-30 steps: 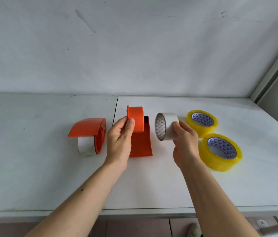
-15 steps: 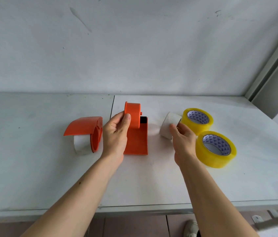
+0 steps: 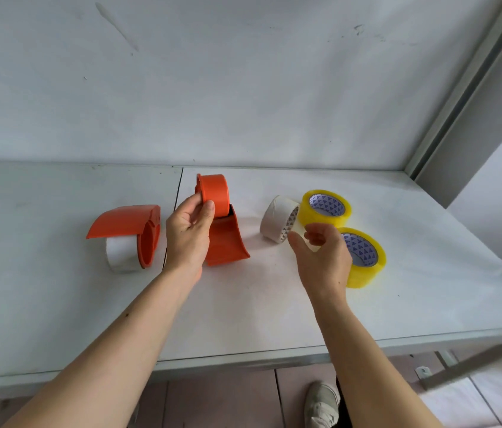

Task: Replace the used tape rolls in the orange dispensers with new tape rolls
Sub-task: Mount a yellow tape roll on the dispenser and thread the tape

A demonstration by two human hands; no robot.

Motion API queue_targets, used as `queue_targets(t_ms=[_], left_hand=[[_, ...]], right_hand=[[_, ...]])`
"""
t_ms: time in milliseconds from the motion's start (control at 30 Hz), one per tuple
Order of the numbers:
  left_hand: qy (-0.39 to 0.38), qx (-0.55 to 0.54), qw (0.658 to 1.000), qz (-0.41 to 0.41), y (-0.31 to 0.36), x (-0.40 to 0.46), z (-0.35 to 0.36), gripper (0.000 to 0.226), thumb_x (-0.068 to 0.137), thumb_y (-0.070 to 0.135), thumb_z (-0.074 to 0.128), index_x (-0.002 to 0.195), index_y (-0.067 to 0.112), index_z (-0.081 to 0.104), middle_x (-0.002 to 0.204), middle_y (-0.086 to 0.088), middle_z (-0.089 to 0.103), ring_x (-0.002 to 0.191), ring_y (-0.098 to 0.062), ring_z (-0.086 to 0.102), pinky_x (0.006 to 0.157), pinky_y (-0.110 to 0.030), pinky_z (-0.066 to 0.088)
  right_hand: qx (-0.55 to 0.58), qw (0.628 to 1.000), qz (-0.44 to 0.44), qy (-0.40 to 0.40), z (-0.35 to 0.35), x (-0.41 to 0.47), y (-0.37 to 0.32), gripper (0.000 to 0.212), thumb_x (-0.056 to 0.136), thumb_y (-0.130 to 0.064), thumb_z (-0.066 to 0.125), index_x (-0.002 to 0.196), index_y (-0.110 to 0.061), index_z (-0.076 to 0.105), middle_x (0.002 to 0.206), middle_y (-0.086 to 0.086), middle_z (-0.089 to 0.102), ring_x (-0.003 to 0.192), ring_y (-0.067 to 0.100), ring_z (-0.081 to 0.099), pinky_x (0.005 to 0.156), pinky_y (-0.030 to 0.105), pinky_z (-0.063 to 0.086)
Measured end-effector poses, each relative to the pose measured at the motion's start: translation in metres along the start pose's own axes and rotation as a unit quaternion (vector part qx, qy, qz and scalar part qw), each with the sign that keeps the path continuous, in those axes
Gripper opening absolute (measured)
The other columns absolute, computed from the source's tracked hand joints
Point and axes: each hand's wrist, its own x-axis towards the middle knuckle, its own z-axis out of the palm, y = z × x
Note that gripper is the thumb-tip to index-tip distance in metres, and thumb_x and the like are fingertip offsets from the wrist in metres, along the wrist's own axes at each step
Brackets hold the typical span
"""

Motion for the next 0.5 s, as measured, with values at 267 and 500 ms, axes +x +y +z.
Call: queue_targets(t_ms=[267,500], left_hand=[[0.017,0.007,0.999,-0.028,-0.004,-0.002,0.002,0.033,0.095,0.014,0.061,0.125,-0.001,0.062,0.119,-0.014,0.068,0.102,-0.013,0.062,0.095,-0.023,0.047],[0.019,0.002,0.999,-0.026,-0.001,-0.010,0.004,0.028,0.095,0.012,0.060,0.120,0.000,0.064,0.112,-0.010,0.068,0.098,-0.012,0.062,0.093,-0.023,0.047]], right_hand=[[-0.347,0.937,0.000,-0.047,-0.031,0.006,0.035,0.055,0.089,-0.045,0.063,0.133,-0.015,0.051,0.132,0.009,0.060,0.129,0.031,0.045,0.114,0.040,0.023],[-0.282,0.959,0.001,-0.013,-0.036,0.007,0.035,0.033,0.094,-0.019,0.057,0.126,-0.016,0.060,0.122,0.009,0.066,0.122,0.031,0.048,0.111,0.040,0.023]])
